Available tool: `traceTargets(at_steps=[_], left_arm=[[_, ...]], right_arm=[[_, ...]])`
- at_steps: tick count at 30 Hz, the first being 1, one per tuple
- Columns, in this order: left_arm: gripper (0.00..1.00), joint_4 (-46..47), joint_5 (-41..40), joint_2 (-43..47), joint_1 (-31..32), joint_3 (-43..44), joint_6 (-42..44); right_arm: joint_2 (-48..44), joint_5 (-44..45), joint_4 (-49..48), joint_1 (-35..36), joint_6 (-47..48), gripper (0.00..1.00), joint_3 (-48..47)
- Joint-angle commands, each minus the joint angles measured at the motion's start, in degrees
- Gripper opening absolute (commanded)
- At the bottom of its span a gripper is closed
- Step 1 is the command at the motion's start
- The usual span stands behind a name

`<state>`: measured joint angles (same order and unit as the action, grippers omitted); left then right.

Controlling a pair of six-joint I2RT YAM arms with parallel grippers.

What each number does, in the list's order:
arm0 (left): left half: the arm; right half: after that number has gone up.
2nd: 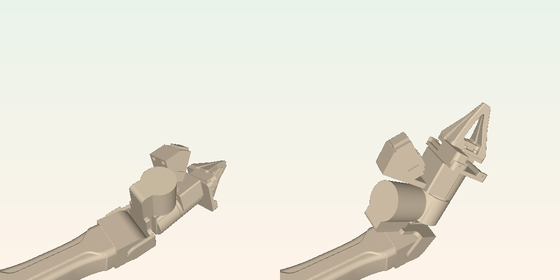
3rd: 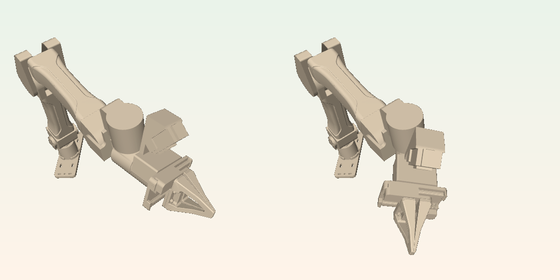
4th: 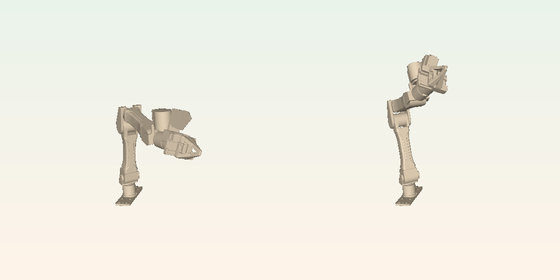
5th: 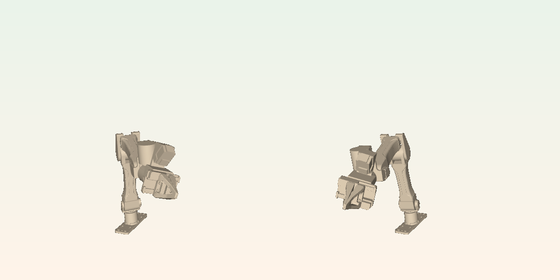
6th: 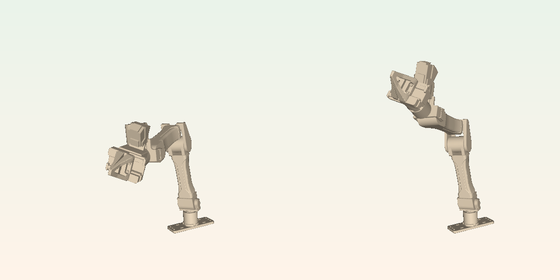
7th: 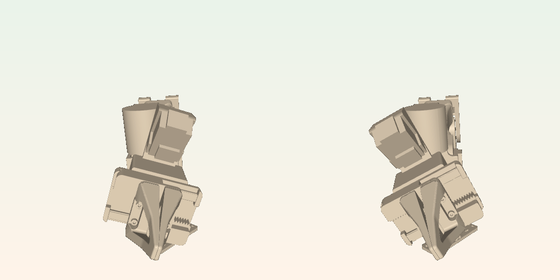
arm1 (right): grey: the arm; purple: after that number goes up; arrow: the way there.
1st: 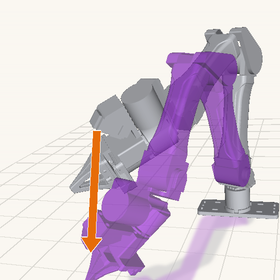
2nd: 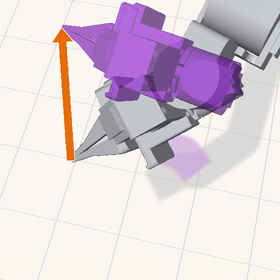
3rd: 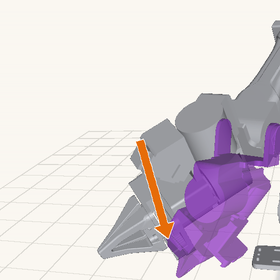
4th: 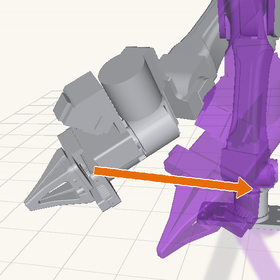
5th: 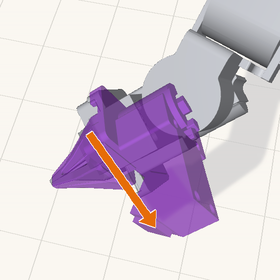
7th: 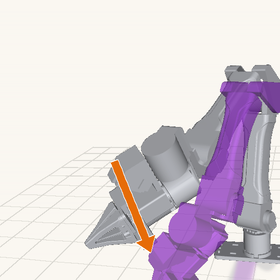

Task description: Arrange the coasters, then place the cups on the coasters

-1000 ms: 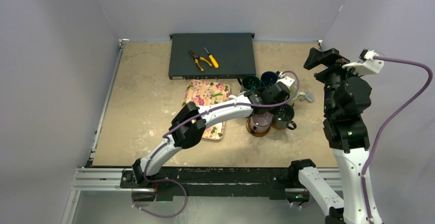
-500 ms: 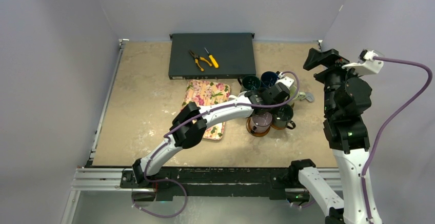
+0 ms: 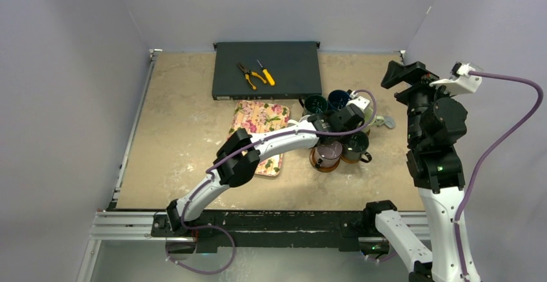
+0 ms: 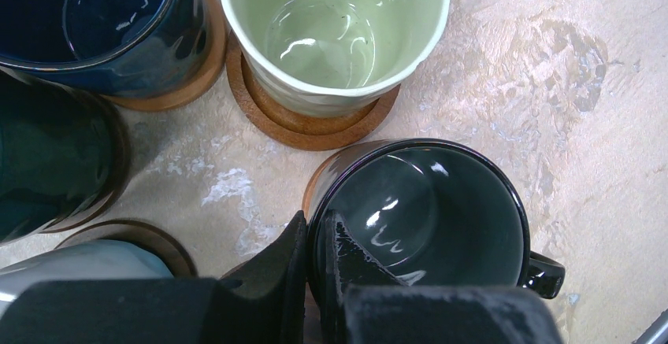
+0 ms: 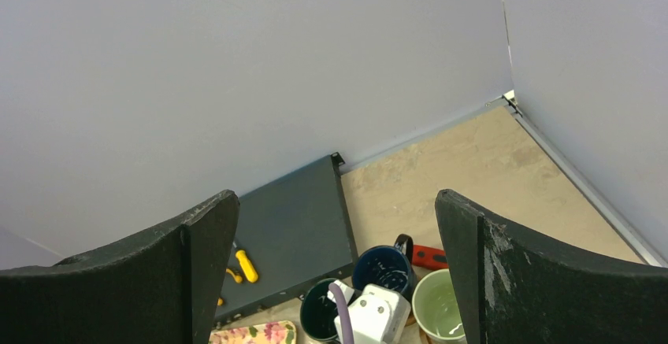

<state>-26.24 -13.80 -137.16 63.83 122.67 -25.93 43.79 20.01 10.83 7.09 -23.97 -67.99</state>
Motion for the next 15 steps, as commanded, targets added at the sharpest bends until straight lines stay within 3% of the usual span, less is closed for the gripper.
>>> traceTargets(at_steps=[1,15], left_arm=[[0.04,4.6,-0.2,0.8,0.2,3.2,-0.8],[0.29,5.1,0.3,1.8,0.2,4.1,-0.2]], right_arm=[[-0.5,-0.1,-1.7,-0.1,0.8,0.98,0.1],[-1.0,-0.2,-1.6,-0.1,1.3,0.98,0.2]])
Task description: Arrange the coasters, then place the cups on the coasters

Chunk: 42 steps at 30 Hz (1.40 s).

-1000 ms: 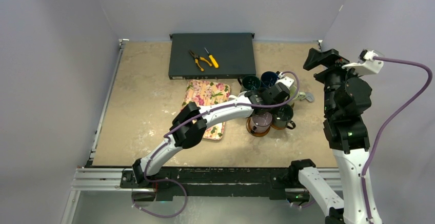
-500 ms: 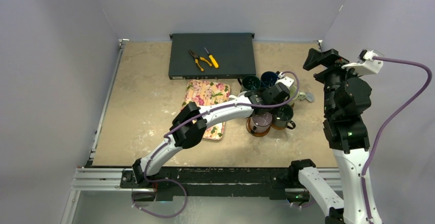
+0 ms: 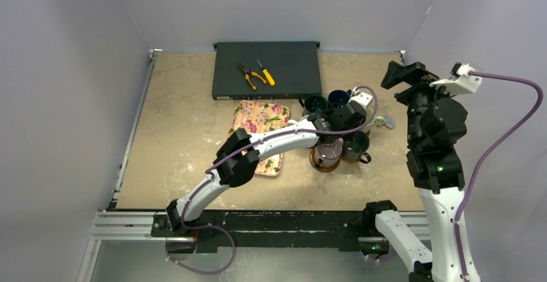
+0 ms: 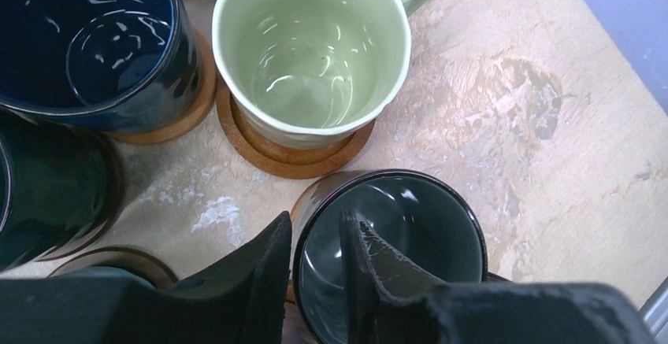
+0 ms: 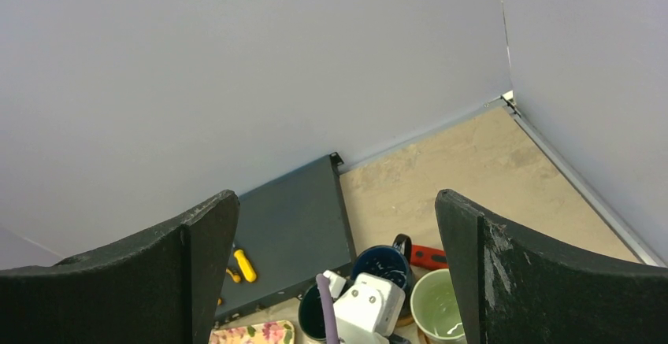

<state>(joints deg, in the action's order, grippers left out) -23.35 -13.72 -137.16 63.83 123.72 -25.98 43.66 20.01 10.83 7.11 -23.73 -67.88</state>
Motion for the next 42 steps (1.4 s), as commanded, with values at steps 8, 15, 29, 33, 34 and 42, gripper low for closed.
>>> traceTargets(at_steps=[8,15,29,33,34,42], left_arm=[[0.47,5.5,1.5,9.3,0.2,-1.1,1.9],[0.64,6.4,0.2,20.9,-1.7,-10.7,3.8],[0.73,4.4,3.2,50.2,-28.4,-45.1,3.4],[0.77,4.1,3.9,57.9,-37.8,-49.5,4.4],[0.77,4.6,3.8,60.2,-40.0,-51.0,4.7],[0.86,15.9,-8.4,76.7,-45.7,-65.6,9.5]], right_arm=[[-1.1,-3.7,-2.1,-0.2,1.8,0.98,-0.4],[0.9,-11.2,-3.1,-0.2,2.5,0.98,-0.9],[10.7,-10.1,0.7,-0.2,10.7,0.98,-3.1],[9.7,-5.0,-0.4,-0.2,11.9,0.98,-1.8],[8.9,-4.6,-1.6,-0.2,12.0,0.98,-1.0],[-0.5,-5.9,-19.8,-0.1,19.2,0.98,13.7]])
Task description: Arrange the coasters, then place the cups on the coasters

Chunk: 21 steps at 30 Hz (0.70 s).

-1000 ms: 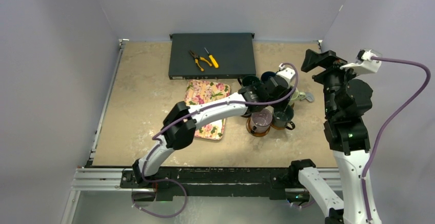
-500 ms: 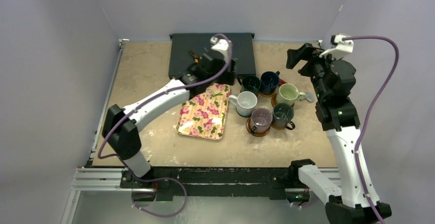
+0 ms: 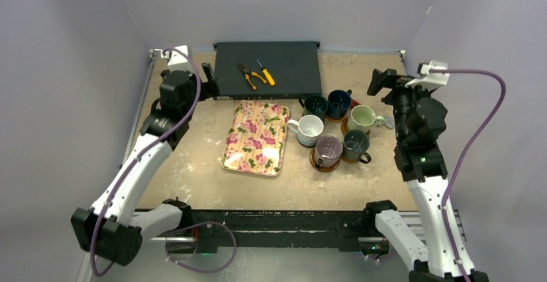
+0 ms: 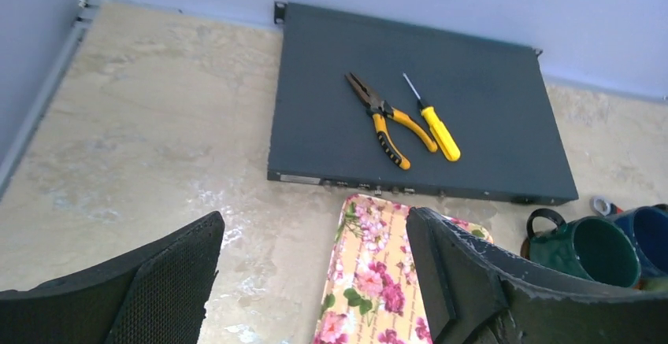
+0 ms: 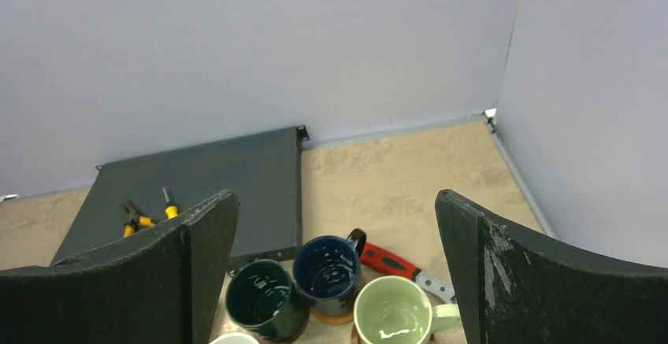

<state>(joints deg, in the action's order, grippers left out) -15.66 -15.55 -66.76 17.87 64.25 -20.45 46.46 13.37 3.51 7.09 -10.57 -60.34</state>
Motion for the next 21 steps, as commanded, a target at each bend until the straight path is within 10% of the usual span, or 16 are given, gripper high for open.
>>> traceTargets(at_steps=[1,21], left_arm=[[0.87,10.3,-7.2,8.3,0.2,-8.0,5.0],[0.93,16.5,-12.3,18.8,0.7,-16.5,8.6]], right_arm=[[-4.2,0.4,-14.4,-0.1,6.7,0.98,7.9],[-10.6,-2.6,-24.3,-0.1,7.8,0.98,16.5]])
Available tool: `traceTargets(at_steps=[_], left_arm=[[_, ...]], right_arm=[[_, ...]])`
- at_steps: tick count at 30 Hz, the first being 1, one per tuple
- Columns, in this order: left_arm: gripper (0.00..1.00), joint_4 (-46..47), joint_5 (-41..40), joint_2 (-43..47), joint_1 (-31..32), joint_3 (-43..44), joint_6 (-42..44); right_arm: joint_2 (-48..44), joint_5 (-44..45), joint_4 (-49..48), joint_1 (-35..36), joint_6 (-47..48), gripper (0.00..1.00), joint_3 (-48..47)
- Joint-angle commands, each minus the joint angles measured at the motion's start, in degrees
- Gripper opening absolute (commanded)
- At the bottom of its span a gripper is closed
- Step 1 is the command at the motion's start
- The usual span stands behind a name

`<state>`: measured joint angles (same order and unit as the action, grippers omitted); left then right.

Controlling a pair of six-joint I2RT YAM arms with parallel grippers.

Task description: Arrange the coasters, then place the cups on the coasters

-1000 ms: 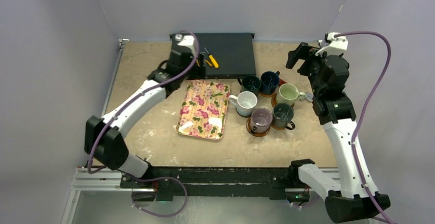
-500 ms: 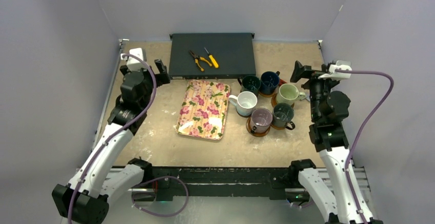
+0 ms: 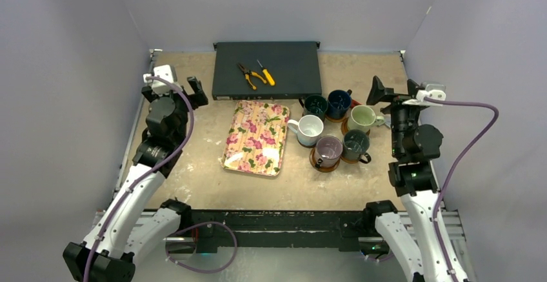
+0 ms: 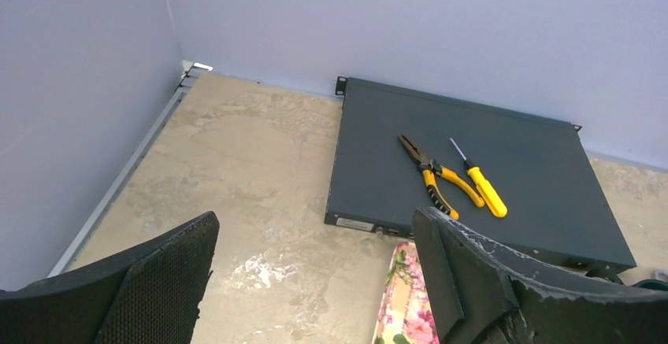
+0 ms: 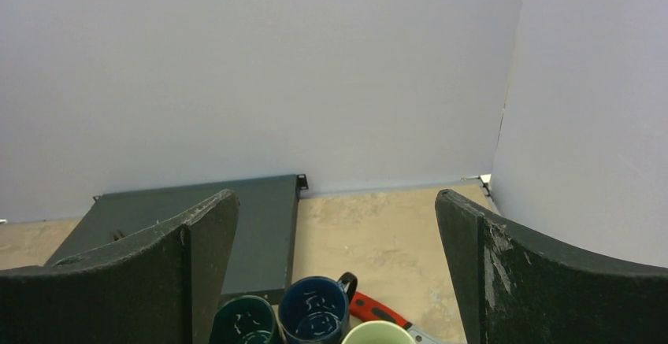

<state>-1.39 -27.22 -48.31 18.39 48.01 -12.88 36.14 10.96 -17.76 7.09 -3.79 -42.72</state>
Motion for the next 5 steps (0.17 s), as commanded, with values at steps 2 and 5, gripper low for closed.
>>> traceTargets(at_steps=[2,5], left_arm=[[0.93,2.0,-0.5,-0.1,0.2,-0.2,1.0],[0.94,2.0,-0.4,-0.1,0.2,-0.2,0.8]], right_arm=[[-0.1,-0.5,-2.8,-0.1,1.1,0.98,-1.3],[0.1,-0.3,-2.7,-0.1,1.0,0.98,-1.4]])
